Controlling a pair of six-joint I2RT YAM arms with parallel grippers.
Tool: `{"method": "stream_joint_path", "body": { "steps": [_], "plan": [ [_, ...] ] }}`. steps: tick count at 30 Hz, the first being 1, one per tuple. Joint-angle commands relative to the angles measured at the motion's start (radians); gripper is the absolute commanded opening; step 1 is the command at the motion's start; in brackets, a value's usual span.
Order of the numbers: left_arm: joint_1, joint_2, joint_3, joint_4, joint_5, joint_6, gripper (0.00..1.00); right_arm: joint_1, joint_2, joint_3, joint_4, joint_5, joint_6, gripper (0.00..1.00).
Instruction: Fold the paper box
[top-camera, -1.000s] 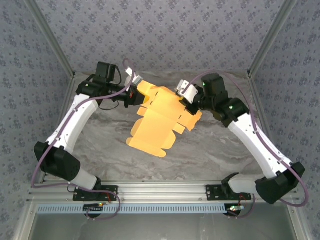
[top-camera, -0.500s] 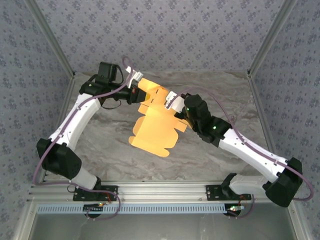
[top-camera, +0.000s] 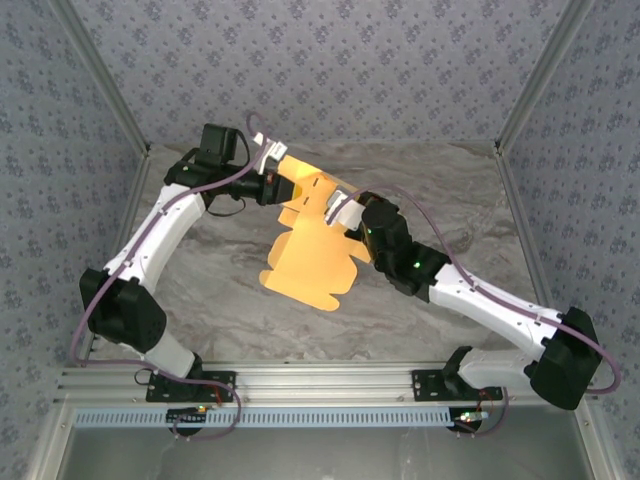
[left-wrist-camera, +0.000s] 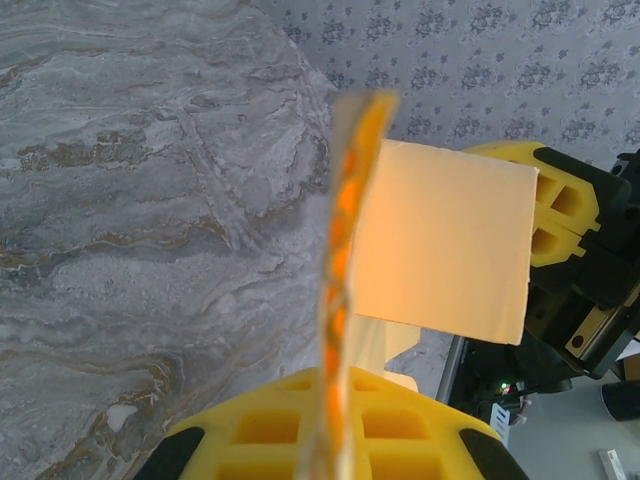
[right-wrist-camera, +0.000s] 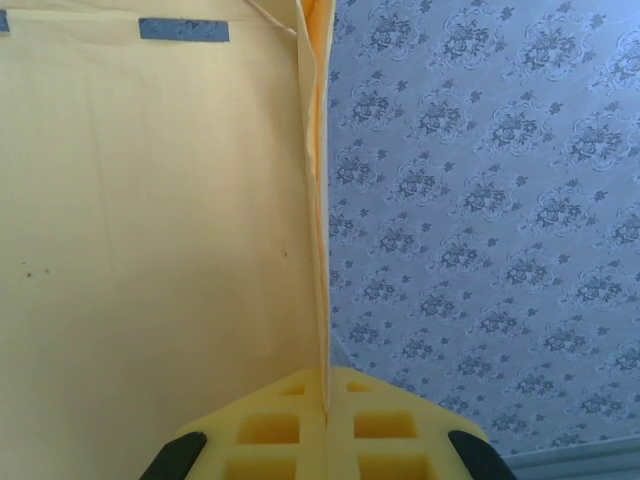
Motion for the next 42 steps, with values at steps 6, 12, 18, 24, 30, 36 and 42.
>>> {"method": "stream_joint_path", "body": {
  "steps": [6, 12, 18, 24, 30, 36, 42],
  "plan": [
    [0.021, -0.032, -0.086, 0.13, -0.026, -0.059, 0.2, -0.081, -0.031, 0.091, -0.389, -0.266, 0.27, 0.0],
    [0.034, -0.094, -0.235, 0.221, -0.192, -0.129, 0.39, -0.144, 0.02, 0.157, -0.679, -0.425, 0.463, 0.0],
    [0.028, -0.19, -0.364, 0.3, -0.355, -0.237, 0.48, -0.215, 0.054, 0.162, -0.818, -0.505, 0.57, 0.0],
    [-0.037, -0.245, -0.462, 0.354, -0.401, -0.274, 0.51, -0.267, 0.081, 0.218, -0.842, -0.475, 0.611, 0.0],
    [-0.172, -0.246, -0.541, 0.427, -0.385, -0.256, 0.51, -0.281, 0.161, 0.284, -0.856, -0.434, 0.594, 0.0],
    [-0.32, -0.144, -0.603, 0.663, -0.459, -0.335, 0.51, -0.345, 0.268, 0.321, -0.845, -0.542, 0.619, 0.0],
    [-0.386, 0.039, -0.604, 0.899, -0.518, -0.424, 0.41, -0.382, 0.325, 0.333, -0.827, -0.577, 0.636, 0.0]
  ]
}}
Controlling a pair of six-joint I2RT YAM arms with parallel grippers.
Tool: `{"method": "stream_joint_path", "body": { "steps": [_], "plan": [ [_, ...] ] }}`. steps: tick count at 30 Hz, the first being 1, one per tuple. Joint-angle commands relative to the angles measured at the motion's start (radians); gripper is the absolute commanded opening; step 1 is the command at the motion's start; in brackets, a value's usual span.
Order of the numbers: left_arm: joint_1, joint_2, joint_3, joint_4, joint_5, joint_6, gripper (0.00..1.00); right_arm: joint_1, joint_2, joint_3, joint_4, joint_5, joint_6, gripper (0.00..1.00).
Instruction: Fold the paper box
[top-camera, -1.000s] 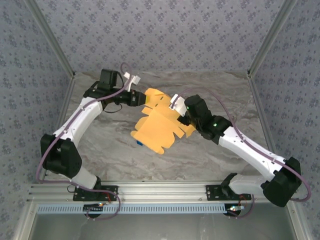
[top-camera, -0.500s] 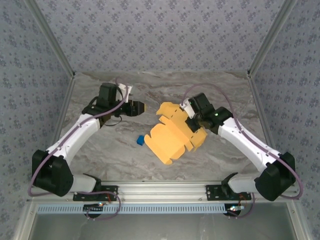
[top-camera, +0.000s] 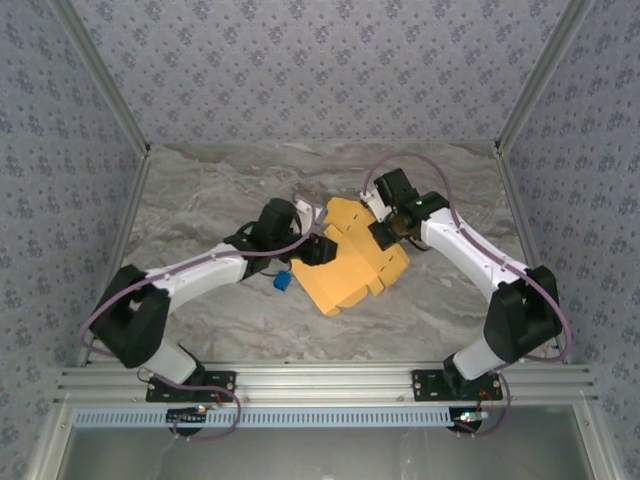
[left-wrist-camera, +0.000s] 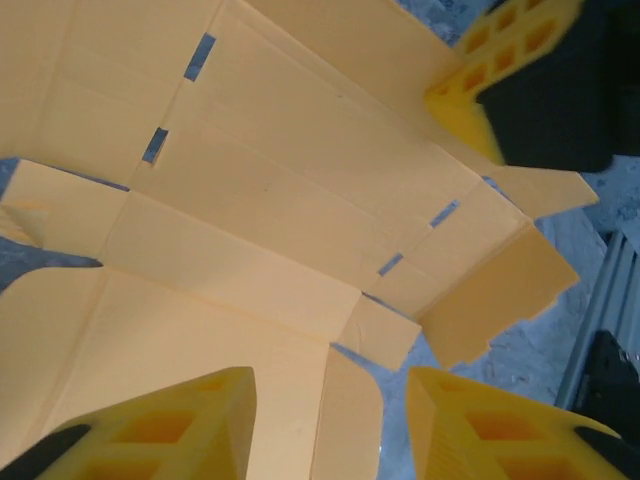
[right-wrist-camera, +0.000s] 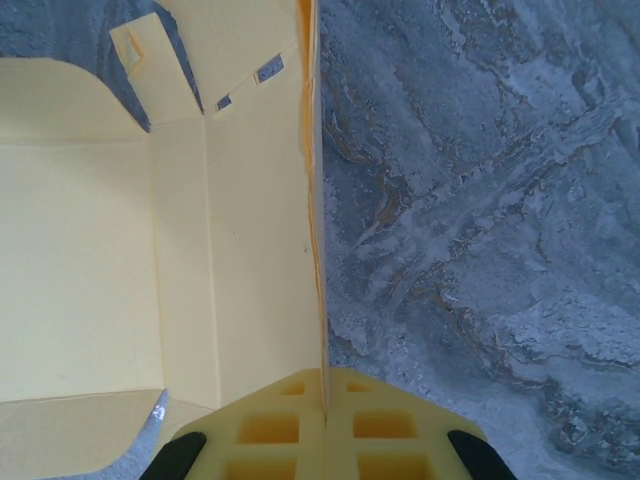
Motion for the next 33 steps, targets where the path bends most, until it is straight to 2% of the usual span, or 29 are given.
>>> {"method": "stream_joint_path", "body": {
  "steps": [1, 4, 11, 18, 24, 33],
  "plan": [
    [-0.025, 0.091, 0.02, 0.184, -0.053, -0.058, 0.39, -0.015, 0.021, 0.039, -0.006, -0.037, 0.03, 0.0],
    [-0.045, 0.179, 0.047, 0.23, -0.092, -0.065, 0.36, -0.022, 0.036, 0.038, 0.002, -0.031, 0.035, 0.0],
    [-0.058, 0.331, 0.071, 0.322, -0.094, -0.114, 0.28, -0.043, 0.05, 0.034, 0.007, -0.026, 0.036, 0.0],
    [-0.066, 0.417, 0.104, 0.308, -0.122, -0.1, 0.24, -0.05, 0.057, 0.031, 0.022, -0.028, 0.041, 0.0],
    [-0.067, 0.472, 0.099, 0.346, -0.141, -0.124, 0.16, -0.046, 0.057, 0.027, 0.037, -0.017, 0.064, 0.0],
    [-0.077, 0.526, 0.065, 0.434, -0.198, -0.21, 0.1, 0.034, 0.023, -0.009, 0.081, 0.071, 0.148, 0.0]
  ]
}}
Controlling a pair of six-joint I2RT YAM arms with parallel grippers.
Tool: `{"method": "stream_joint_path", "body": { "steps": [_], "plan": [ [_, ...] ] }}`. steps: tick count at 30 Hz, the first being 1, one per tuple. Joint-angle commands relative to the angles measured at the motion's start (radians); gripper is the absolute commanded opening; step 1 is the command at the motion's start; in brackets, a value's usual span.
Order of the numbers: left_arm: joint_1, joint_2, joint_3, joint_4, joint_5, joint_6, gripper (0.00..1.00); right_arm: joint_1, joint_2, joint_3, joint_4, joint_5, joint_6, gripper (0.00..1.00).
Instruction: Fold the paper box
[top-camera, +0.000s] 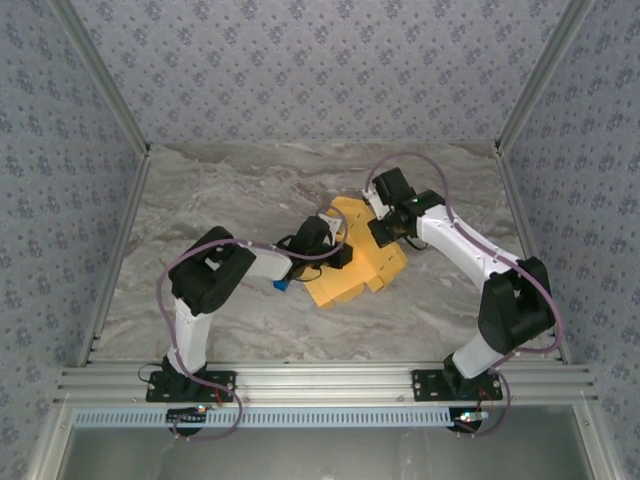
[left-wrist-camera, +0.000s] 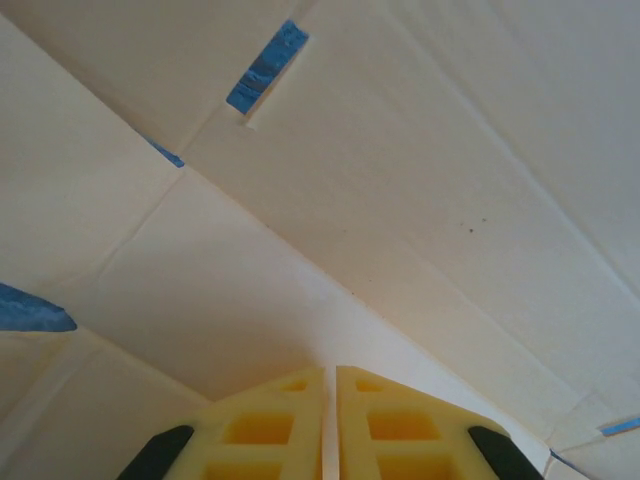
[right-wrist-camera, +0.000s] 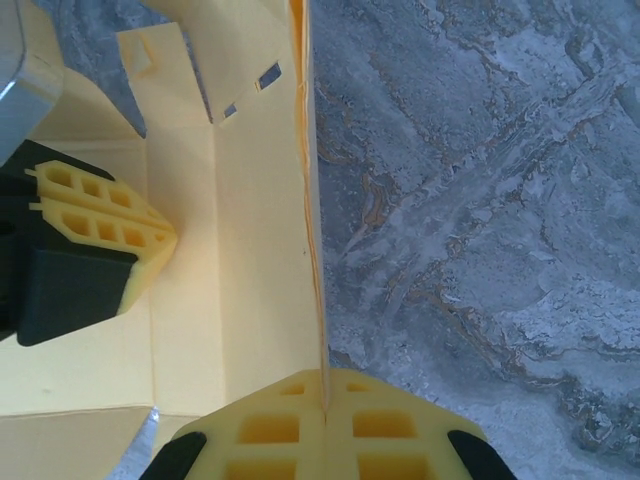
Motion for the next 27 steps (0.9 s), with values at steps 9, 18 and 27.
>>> {"method": "stream_joint_path", "body": {
  "steps": [9, 18, 27],
  "plan": [
    [-0.035, 0.081, -0.049, 0.121, -0.053, -0.127, 0.09, 0.152, -0.018, -0.092, 0.145, 0.113, 0.144, 0.0],
    [-0.034, 0.067, -0.097, 0.193, -0.071, -0.161, 0.09, 0.199, -0.007, -0.141, 0.196, 0.166, 0.18, 0.0],
    [-0.028, 0.016, -0.114, 0.212, -0.075, -0.172, 0.12, 0.199, -0.01, -0.091, 0.157, 0.255, 0.08, 0.0]
  ]
}}
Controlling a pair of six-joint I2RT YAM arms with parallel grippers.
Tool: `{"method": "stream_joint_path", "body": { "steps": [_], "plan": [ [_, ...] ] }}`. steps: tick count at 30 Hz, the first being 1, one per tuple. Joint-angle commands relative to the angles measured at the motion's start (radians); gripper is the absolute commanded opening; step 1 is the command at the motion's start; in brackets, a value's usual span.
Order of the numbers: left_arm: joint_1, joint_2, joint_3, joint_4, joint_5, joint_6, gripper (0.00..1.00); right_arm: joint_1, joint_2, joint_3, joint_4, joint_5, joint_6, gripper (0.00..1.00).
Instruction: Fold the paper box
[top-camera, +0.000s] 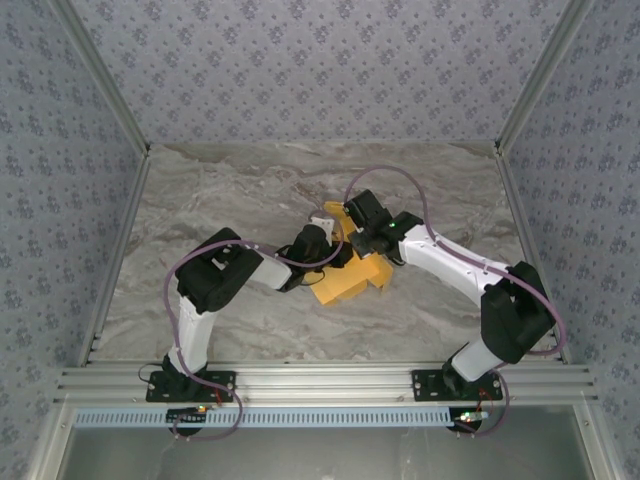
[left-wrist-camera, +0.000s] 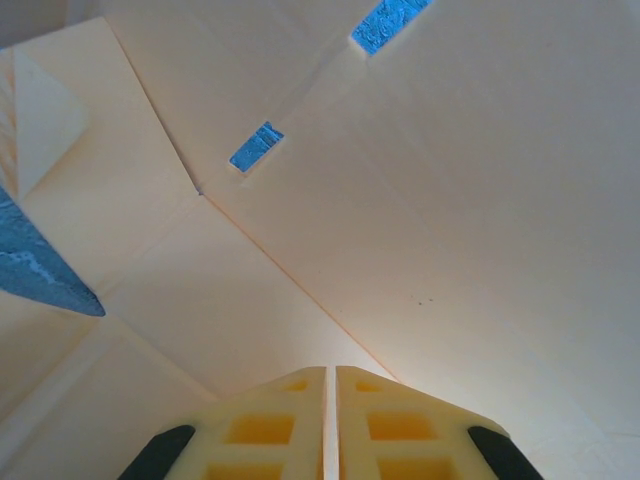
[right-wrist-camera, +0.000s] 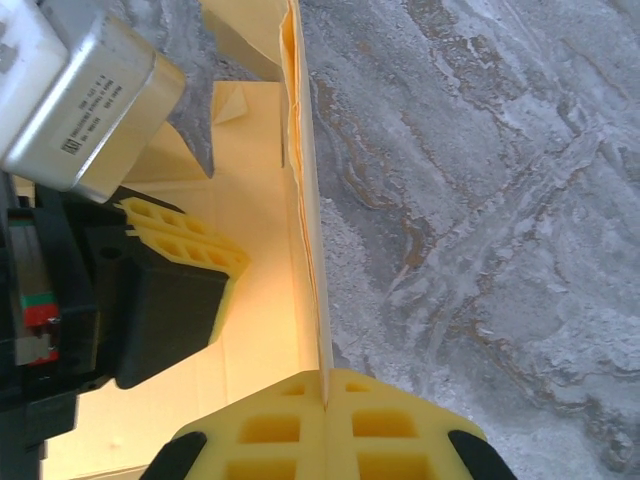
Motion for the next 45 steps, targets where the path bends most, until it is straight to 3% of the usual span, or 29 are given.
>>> {"method": "stream_joint_path", "body": {
  "steps": [1, 12, 19, 30, 45],
  "plan": [
    [-0.01, -0.031, -0.034, -0.049, 0.003, -0.02, 0.12, 0.008, 0.027, 0.017, -0.002, 0.07, -0.056, 0.0],
    [0.036, -0.155, -0.098, -0.06, 0.029, -0.06, 0.21, 0.089, 0.087, -0.001, 0.085, 0.409, -0.251, 0.0],
    [0.092, -0.249, -0.153, -0.101, 0.048, -0.043, 0.29, 0.137, 0.097, -0.059, 0.257, 0.573, -0.419, 0.0],
    [0.193, -0.416, -0.227, -0.216, 0.081, 0.013, 0.35, 0.148, 0.095, -0.216, 0.62, 0.595, -0.743, 0.0],
    [0.265, -0.605, -0.229, -0.437, 0.049, 0.087, 0.38, 0.139, 0.11, -0.28, 0.796, 0.539, -0.863, 0.0]
  ]
}}
